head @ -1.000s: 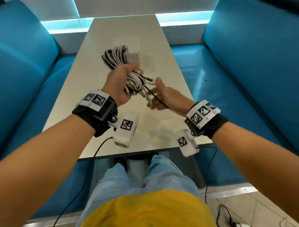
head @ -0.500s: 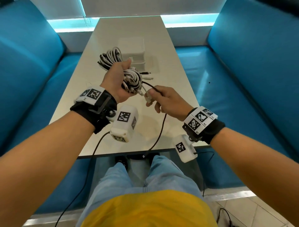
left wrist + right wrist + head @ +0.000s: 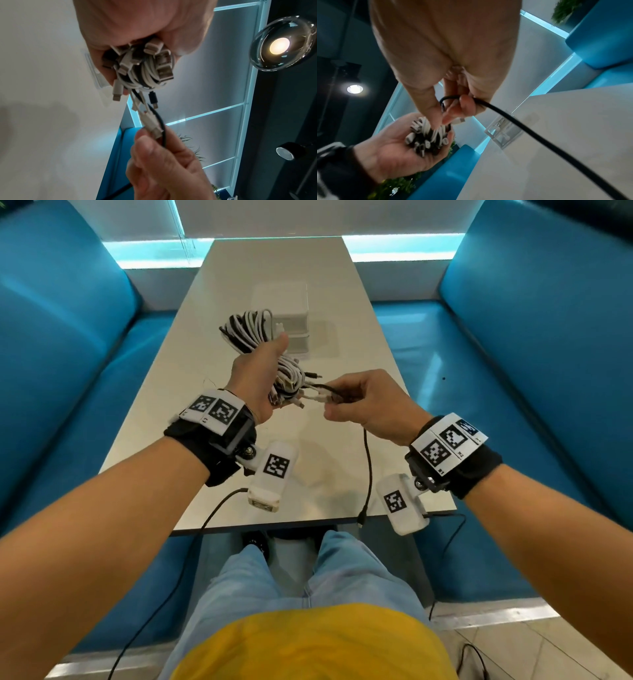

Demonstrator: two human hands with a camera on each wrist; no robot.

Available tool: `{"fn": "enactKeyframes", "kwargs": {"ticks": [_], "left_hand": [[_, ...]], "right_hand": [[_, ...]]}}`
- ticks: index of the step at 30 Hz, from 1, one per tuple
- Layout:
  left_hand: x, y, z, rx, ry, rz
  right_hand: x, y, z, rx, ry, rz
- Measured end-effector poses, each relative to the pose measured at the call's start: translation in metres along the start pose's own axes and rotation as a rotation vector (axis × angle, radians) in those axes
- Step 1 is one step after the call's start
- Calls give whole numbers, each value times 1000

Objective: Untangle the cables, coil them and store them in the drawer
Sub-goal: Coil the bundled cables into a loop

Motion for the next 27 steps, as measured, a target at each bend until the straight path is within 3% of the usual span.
{"fn": "enactKeyframes", "kwargs": {"ticks": [3, 7, 12, 16, 19, 23, 27], "left_hand": [[1, 0, 1, -56, 59, 28], [4, 5, 0, -179, 165, 156], [-3, 0, -6, -205, 211, 137], [-7, -9, -8, -230, 319, 143], [-8, -10, -8, -188, 341, 70], [-8, -10, 1, -122, 285, -3], [-2, 2, 0, 111, -84, -120]], "right_hand": [[-3, -1, 9, -87, 18, -73], [-10, -6, 7, -84, 48, -188], [-18, -2, 2, -46, 22, -196], [-18, -1, 5, -92, 325, -198], [-2, 4, 11, -137, 495, -101], [1, 3, 36, -259, 552, -111], [-7, -8, 56, -322, 605, -144]]}}
Point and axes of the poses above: each hand's wrist, its own y-axis away from the middle knuckle, its own x-axis out of the palm, z = x × y, the point moved 3 cm from there along -y, towards the middle knuckle, and after that the axes turned 2 degrees about x, right-handed, at the moved point
